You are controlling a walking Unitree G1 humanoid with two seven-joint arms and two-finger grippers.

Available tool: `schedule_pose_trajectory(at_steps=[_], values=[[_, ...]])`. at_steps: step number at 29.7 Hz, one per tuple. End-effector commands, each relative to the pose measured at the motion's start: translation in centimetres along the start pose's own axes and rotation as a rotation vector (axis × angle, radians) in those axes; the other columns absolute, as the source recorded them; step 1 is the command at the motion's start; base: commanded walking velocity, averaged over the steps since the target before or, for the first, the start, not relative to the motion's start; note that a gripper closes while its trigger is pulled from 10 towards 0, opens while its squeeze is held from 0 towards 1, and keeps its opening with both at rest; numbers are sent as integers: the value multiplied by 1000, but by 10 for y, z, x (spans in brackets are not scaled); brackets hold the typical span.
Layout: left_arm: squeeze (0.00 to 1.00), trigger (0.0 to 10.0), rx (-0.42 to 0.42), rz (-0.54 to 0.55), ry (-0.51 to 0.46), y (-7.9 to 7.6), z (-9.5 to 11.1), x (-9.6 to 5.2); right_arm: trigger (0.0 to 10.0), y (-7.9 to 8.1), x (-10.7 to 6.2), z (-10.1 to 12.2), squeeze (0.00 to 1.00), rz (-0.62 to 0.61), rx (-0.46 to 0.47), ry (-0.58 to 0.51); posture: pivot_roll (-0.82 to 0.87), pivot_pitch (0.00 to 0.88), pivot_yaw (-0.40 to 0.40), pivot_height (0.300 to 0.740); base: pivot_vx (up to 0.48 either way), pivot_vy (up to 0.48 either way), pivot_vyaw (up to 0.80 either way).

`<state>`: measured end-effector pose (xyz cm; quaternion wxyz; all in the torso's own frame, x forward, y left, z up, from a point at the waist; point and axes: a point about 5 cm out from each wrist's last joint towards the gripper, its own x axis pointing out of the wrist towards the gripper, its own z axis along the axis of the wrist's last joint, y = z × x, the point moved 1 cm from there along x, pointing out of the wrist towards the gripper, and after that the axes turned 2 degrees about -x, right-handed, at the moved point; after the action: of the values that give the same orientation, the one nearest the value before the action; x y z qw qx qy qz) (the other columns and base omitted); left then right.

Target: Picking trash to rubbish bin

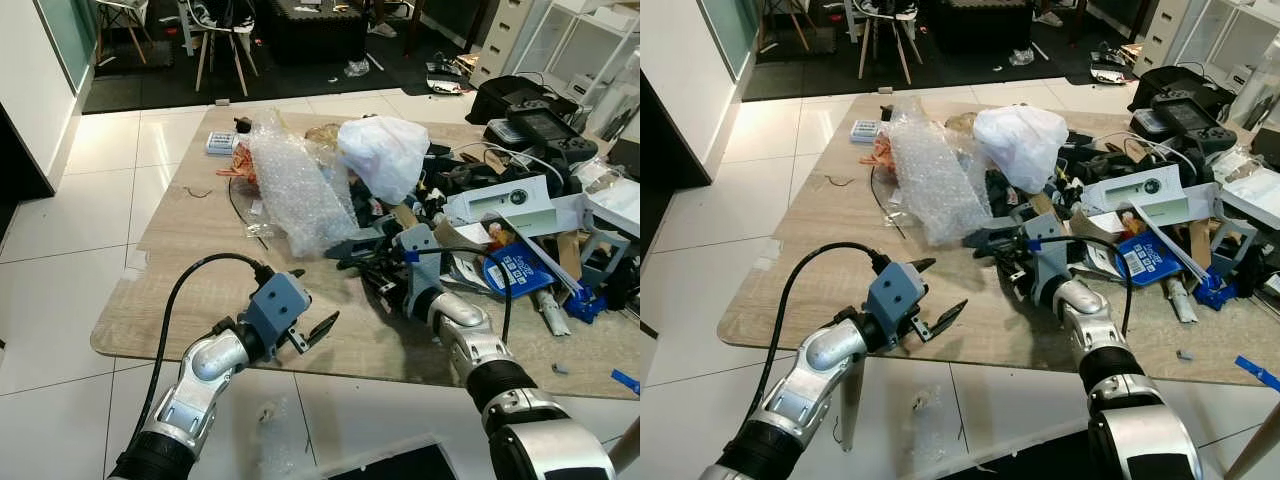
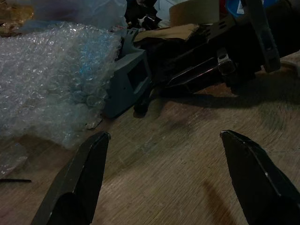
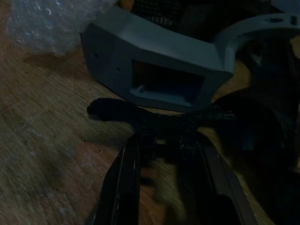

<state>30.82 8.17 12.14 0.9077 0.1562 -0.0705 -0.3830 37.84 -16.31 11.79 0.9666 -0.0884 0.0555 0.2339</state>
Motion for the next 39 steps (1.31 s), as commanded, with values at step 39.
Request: schedule_pose_trajectory(at_steps=[39], values=[[0,10000,-13,91,-40,9,7,-6,0,40,-56,61,0,-122,79,-366,-111,97,-19,740,0,0,0]])
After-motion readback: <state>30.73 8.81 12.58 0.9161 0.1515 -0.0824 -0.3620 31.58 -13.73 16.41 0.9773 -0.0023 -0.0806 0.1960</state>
